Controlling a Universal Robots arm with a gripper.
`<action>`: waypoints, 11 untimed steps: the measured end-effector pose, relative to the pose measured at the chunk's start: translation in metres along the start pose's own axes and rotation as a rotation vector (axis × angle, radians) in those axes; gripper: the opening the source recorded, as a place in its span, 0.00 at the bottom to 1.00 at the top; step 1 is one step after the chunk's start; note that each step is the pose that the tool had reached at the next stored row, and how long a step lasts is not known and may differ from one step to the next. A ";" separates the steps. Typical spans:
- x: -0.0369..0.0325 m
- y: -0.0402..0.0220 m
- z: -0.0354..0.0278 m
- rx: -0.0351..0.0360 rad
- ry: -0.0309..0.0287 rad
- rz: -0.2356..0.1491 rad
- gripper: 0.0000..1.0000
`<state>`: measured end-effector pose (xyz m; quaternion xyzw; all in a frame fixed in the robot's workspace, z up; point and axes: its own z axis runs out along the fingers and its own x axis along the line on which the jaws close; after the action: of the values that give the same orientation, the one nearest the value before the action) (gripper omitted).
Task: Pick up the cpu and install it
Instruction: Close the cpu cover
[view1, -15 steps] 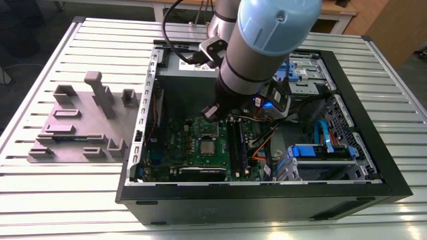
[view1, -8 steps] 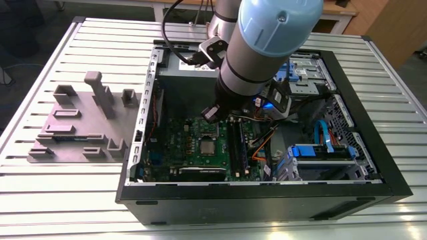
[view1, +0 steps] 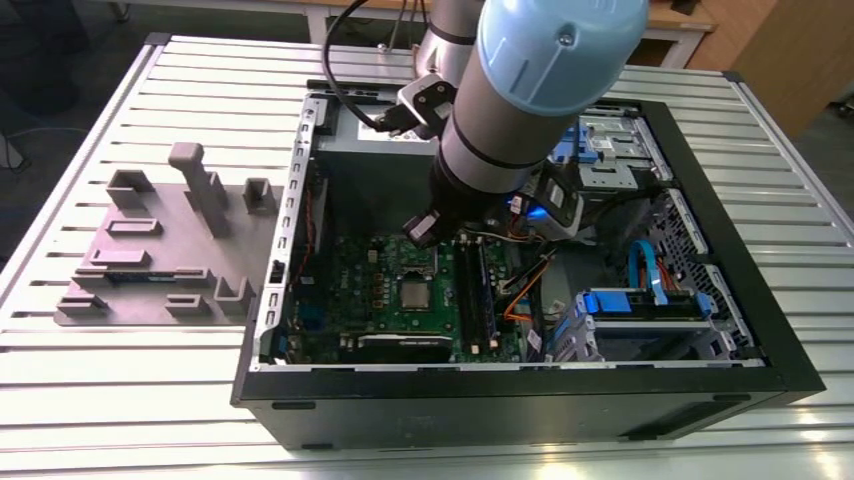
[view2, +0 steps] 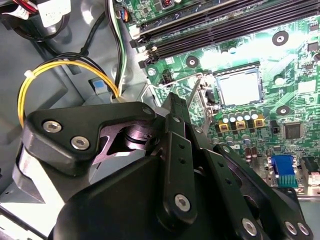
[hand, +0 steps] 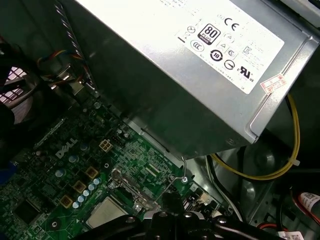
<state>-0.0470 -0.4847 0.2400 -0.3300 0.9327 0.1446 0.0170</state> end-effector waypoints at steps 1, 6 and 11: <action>0.0003 -0.0004 -0.0001 0.0000 0.0000 0.000 0.11; 0.0020 -0.0024 -0.0009 -0.0001 0.0001 -0.001 0.11; 0.0033 -0.0040 -0.0015 -0.0002 0.0002 -0.001 0.11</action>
<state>-0.0470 -0.4901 0.2400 -0.3305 0.9325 0.1446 0.0169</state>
